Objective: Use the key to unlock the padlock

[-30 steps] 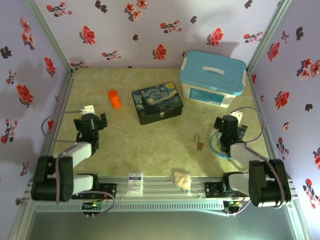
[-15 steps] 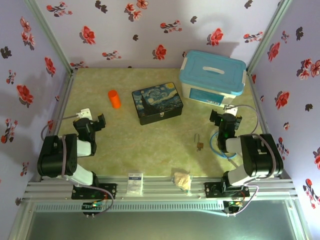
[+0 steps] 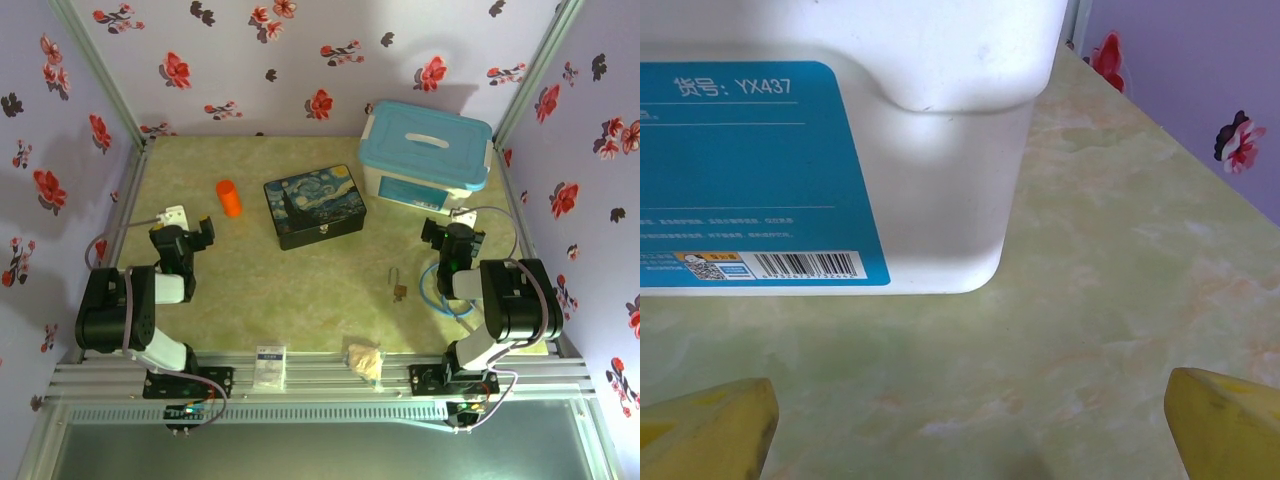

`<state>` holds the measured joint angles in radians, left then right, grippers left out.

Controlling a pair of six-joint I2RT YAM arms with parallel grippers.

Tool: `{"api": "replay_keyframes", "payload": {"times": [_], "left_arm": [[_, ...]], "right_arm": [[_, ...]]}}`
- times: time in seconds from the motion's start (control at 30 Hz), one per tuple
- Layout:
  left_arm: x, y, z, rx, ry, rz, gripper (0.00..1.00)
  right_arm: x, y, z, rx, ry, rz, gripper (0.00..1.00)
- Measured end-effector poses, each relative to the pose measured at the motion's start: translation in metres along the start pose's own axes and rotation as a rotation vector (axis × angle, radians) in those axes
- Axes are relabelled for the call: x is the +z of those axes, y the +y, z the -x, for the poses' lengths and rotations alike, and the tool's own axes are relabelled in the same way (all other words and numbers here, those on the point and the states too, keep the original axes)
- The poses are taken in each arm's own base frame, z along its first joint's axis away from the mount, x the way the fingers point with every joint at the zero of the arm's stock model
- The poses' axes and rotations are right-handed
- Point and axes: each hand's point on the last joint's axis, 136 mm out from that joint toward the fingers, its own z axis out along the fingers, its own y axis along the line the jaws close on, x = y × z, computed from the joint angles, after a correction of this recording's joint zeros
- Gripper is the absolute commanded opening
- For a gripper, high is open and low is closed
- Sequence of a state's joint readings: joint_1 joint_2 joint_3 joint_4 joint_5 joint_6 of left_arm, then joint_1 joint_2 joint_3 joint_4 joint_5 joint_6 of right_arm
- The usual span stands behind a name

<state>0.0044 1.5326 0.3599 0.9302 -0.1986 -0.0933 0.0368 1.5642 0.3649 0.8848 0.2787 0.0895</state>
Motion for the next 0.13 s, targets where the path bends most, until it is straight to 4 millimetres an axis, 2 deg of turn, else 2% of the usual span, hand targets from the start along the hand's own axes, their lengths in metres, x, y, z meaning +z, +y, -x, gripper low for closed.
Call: {"api": "replay_keyframes", "payload": {"times": [0.13], "left_arm": [[0.0000,0.0001,-0.0002,0.000,0.001,0.001,1.00]], "right_arm": [[0.0018,0.0029,0.0028,0.005,-0.001,0.028,0.99]]}}
